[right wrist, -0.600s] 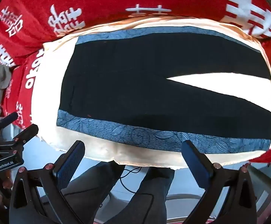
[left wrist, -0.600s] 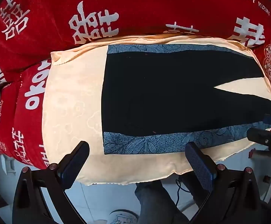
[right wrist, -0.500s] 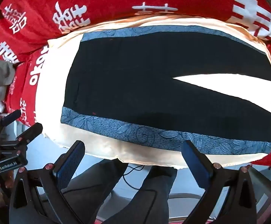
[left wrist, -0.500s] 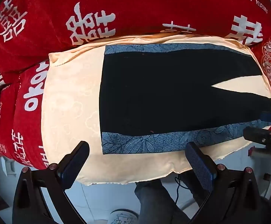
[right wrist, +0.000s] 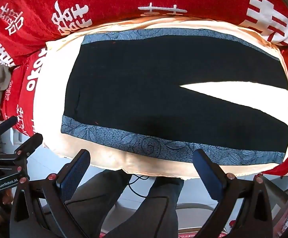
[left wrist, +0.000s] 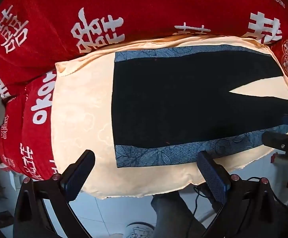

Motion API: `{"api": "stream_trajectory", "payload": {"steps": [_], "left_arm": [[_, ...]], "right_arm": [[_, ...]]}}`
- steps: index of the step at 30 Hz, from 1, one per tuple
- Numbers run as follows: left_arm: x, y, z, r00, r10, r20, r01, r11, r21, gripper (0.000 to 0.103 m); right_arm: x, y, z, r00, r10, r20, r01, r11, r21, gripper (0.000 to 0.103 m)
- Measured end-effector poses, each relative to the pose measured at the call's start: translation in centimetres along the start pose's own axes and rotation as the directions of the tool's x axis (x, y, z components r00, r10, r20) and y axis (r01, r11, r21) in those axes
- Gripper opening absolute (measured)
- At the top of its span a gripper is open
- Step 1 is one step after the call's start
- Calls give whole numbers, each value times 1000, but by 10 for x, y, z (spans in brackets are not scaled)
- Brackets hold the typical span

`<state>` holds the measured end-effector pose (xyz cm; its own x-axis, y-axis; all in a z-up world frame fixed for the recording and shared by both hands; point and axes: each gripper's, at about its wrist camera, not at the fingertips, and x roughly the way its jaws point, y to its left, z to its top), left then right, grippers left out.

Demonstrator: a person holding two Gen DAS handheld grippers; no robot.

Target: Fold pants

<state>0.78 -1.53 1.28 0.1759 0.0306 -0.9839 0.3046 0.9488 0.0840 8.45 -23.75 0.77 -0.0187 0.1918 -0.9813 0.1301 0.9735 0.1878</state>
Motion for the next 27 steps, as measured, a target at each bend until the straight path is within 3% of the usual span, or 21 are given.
{"api": "stream_trajectory", "payload": {"steps": [27], "left_arm": [[-8,7,-1,998,54,26,-54,998,-10,103]], "right_arm": [[-9,8,-1,999,-24,37,25,1000,-14,103]]}}
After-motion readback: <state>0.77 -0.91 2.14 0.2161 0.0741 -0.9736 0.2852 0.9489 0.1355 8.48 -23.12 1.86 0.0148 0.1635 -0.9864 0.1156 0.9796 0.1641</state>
